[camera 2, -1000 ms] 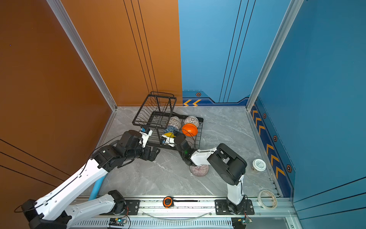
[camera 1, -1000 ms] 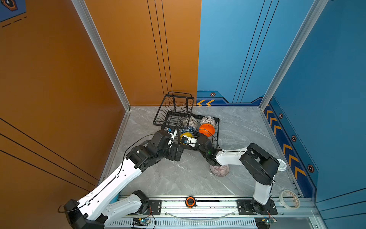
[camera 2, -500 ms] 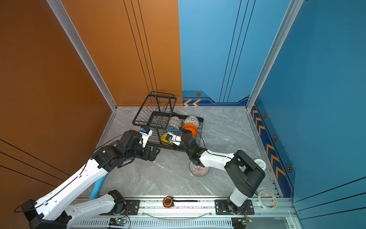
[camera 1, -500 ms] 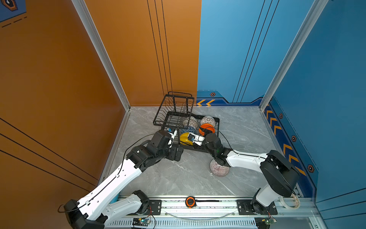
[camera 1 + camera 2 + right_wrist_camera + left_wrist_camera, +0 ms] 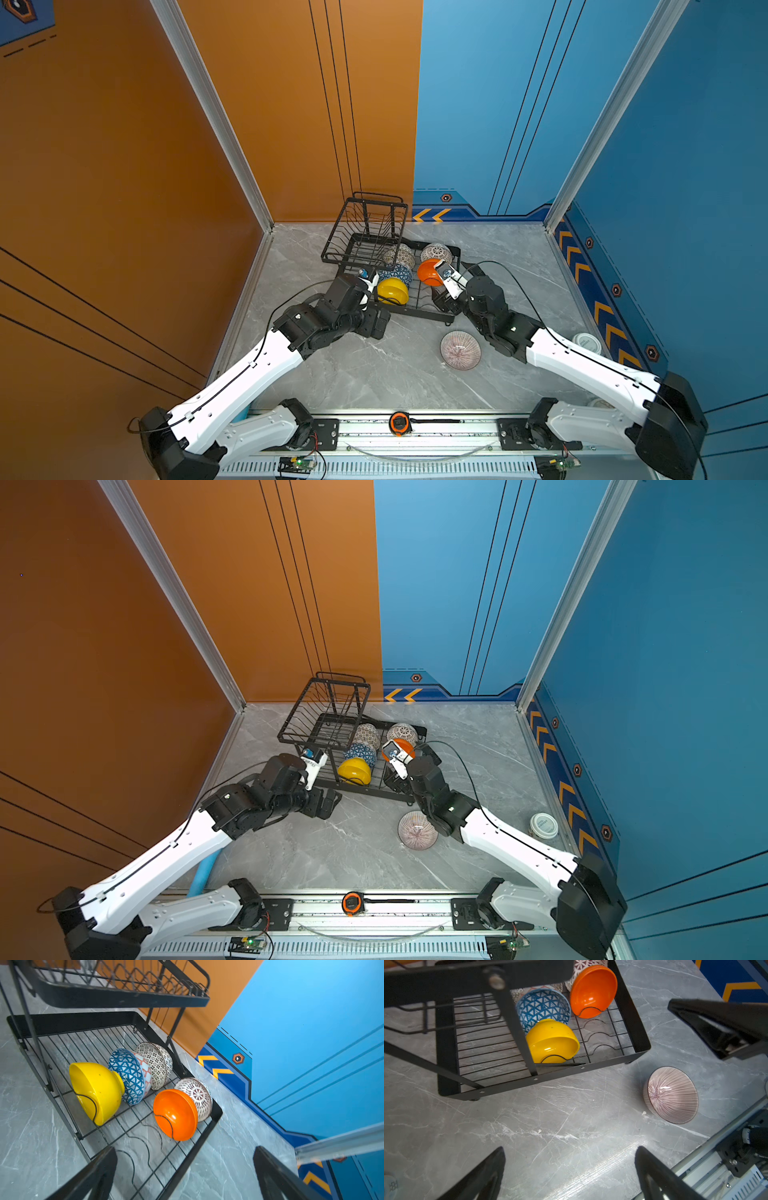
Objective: Load bowls into a dish rack
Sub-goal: Pick up the bowl from the bottom-center of the table.
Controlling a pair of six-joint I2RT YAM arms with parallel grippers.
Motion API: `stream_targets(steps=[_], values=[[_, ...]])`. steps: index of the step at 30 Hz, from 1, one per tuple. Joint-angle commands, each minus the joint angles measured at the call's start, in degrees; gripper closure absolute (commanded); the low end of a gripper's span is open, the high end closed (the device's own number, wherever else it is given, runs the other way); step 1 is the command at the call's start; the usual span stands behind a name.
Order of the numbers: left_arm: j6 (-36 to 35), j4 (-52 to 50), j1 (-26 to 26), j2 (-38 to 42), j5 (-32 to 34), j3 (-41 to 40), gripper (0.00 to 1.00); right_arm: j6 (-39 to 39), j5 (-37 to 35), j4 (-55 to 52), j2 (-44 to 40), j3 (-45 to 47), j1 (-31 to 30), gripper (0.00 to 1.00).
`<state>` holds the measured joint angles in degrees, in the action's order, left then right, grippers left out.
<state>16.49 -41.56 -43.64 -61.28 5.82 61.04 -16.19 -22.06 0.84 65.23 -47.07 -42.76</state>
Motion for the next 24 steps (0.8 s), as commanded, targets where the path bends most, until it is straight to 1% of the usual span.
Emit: stream_targets(steps=[1,6,9,11,17,21,24], values=[[0.2,0.3,-3.9,-2.2,3.7,2.6,0.02,14.5,-1.6,-15.5,-4.6,-1.7,3.0,0.00],[3.4,1.3,-8.9,-7.4,4.7,3.6,0.02,21.5,4.3,-25.1,-7.7,-4.3,10.4,0.00],[4.8,3.2,-11.5,-11.5,3.6,4.2,0.02,23.9,9.1,-29.0,-7.0,-6.7,14.2,0.00],[5.9,3.8,-12.5,-14.4,3.0,4.9,0.02,24.7,11.0,-30.7,-5.9,-8.0,15.9,0.00],[9.0,7.5,-14.3,-23.2,0.0,6.9,0.02,25.3,14.7,-31.8,-1.9,-10.8,18.1,0.00],[9.9,8.9,-15.2,-29.1,-2.1,8.9,0.02,25.0,15.2,-31.6,-0.4,-11.8,18.2,0.00],[10.1,9.0,-15.8,-32.2,-2.4,10.2,0.02,24.7,15.3,-31.2,-0.3,-11.8,18.4,0.00]])
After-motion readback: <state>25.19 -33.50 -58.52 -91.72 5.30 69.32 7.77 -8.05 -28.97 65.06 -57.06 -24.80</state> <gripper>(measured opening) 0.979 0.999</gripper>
